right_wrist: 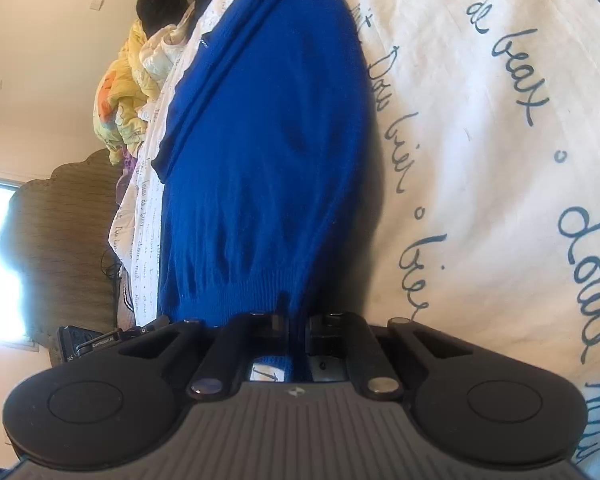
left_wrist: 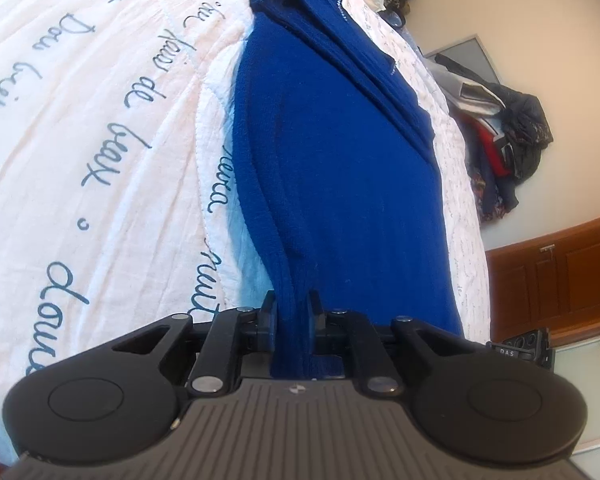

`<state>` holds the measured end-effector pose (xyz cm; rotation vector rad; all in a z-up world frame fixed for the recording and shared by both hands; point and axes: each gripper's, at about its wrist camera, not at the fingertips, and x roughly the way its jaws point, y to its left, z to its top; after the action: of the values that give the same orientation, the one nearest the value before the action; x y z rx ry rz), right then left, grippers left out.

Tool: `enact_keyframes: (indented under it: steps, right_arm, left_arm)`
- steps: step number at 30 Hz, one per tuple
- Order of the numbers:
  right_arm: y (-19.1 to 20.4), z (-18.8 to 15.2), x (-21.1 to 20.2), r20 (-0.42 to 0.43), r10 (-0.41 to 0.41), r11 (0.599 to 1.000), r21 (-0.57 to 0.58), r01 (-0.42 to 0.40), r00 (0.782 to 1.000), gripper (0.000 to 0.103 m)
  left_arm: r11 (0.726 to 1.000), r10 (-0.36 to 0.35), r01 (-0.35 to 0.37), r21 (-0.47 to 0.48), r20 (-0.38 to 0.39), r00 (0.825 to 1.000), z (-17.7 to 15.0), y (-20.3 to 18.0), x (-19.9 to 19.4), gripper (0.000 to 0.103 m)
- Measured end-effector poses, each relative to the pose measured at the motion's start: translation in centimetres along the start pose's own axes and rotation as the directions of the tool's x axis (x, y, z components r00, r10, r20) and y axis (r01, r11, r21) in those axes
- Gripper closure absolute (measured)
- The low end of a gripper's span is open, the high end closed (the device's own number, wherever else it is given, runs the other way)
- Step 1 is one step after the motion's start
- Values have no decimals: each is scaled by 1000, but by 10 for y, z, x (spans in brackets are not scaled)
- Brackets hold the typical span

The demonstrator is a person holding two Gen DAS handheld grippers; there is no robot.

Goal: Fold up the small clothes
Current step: 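Close both grippers on the sweater hem corners, then lift the hem with both grippers and fold it toward the collar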

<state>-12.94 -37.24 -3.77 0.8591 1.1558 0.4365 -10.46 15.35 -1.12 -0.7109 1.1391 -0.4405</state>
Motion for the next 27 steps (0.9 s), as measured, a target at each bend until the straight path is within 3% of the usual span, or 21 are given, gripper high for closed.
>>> enact_keyframes:
  steps: [2, 3, 4, 5, 6, 8, 13, 15, 19, 23, 27]
  right_arm:
    - [1, 0, -1, -7, -6, 1000, -10, 5, 1000, 97]
    - [0, 1, 1, -17, 2, 1000, -7, -2, 1000, 97]
    - [-1, 1, 1, -20, 9, 1000, -1, -9, 1000, 97]
    - [-5, 2, 3, -22, 20, 1000, 10, -20, 1000, 97]
    - [-8, 2, 3, -24, 32, 999, 30, -32, 999, 97]
    - [-12, 0, 3, -20, 50, 997, 53, -49, 999, 97]
    - [-22, -1, 2, -20, 83, 992, 95, -81, 996, 96]
    - [-28, 0, 2, -21, 106, 987, 125, -103, 994, 96]
    - [-32, 1, 3, -16, 129, 981, 146, -125, 992, 96]
    - [-23, -1, -3, 30, 93, 992, 81, -95, 995, 97]
    - [-7, 2, -15, 77, 155, 988, 17, -157, 985, 97]
  left_arm:
    - [998, -61, 61, -6, 3, 998, 3, 1, -2, 83]
    - [997, -79, 79, 3, 4, 997, 4, 1, -3, 74]
    - [997, -80, 80, 3, 10, 997, 4, 3, -3, 49]
    - [997, -78, 78, -6, 15, 997, 4, 6, -3, 36]
    - [994, -106, 107, -16, 21, 994, 3, 9, -3, 30]
    - [994, -101, 102, -36, 31, 994, 3, 13, -2, 41]
    - [994, -97, 99, -56, 33, 995, 1, 18, -7, 51]
    - [996, -80, 81, -47, 27, 996, 2, 16, -7, 63]
    - [1000, 1, -1, -14, 21, 1000, 3, 11, -4, 101]
    - [998, 49, -51, 42, 51, 998, 3, 3, -13, 101]
    - [993, -13, 1, 119, 100, 995, 11, -18, -36, 101]
